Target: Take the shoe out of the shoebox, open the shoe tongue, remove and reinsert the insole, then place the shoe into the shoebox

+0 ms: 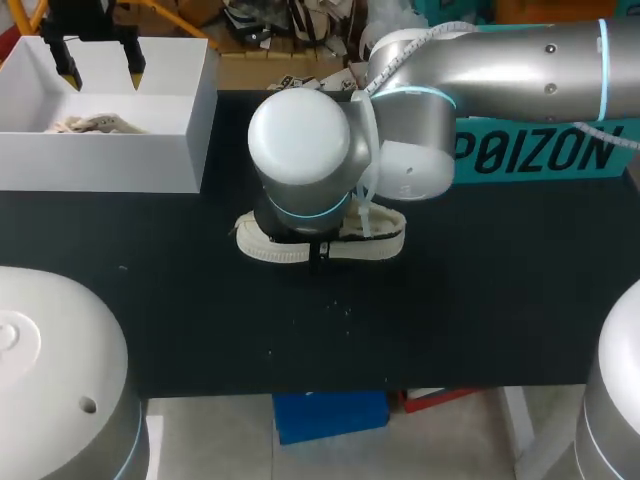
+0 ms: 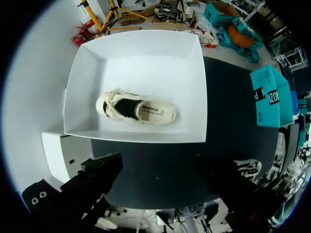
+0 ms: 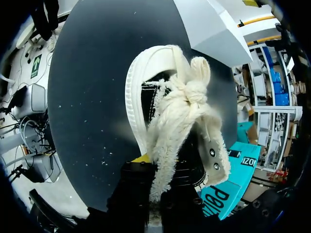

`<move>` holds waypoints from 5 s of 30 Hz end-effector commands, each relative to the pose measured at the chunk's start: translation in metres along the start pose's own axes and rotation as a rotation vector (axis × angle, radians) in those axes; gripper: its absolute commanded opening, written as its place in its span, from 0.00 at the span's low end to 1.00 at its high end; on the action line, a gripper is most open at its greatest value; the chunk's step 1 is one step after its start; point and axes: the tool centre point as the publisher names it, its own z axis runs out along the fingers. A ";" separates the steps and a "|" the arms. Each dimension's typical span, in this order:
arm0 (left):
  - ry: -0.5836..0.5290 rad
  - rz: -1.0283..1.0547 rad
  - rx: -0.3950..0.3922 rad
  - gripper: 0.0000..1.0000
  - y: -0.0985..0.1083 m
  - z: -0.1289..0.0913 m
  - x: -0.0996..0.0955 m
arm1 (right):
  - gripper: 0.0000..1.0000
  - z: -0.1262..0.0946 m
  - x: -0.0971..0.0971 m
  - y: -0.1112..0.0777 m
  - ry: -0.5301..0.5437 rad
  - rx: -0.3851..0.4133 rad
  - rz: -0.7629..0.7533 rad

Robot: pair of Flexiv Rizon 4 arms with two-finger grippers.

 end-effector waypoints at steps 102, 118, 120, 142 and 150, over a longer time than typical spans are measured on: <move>-0.001 -0.001 -0.001 1.00 0.000 0.000 0.000 | 1.00 0.024 -0.040 -0.097 0.275 -0.698 -0.057; -0.001 -0.001 -0.001 1.00 0.000 0.000 0.000 | 1.00 0.062 -0.017 -0.080 0.333 -0.739 0.027; -0.001 -0.001 -0.001 1.00 0.000 0.000 0.000 | 1.00 0.065 -0.015 -0.078 0.339 -0.744 0.032; -0.001 -0.001 -0.001 1.00 0.000 0.000 0.000 | 1.00 0.090 -0.011 -0.065 0.375 -0.804 0.082; -0.001 -0.001 -0.001 1.00 0.000 0.000 0.000 | 1.00 0.099 -0.008 -0.062 0.392 -0.827 0.093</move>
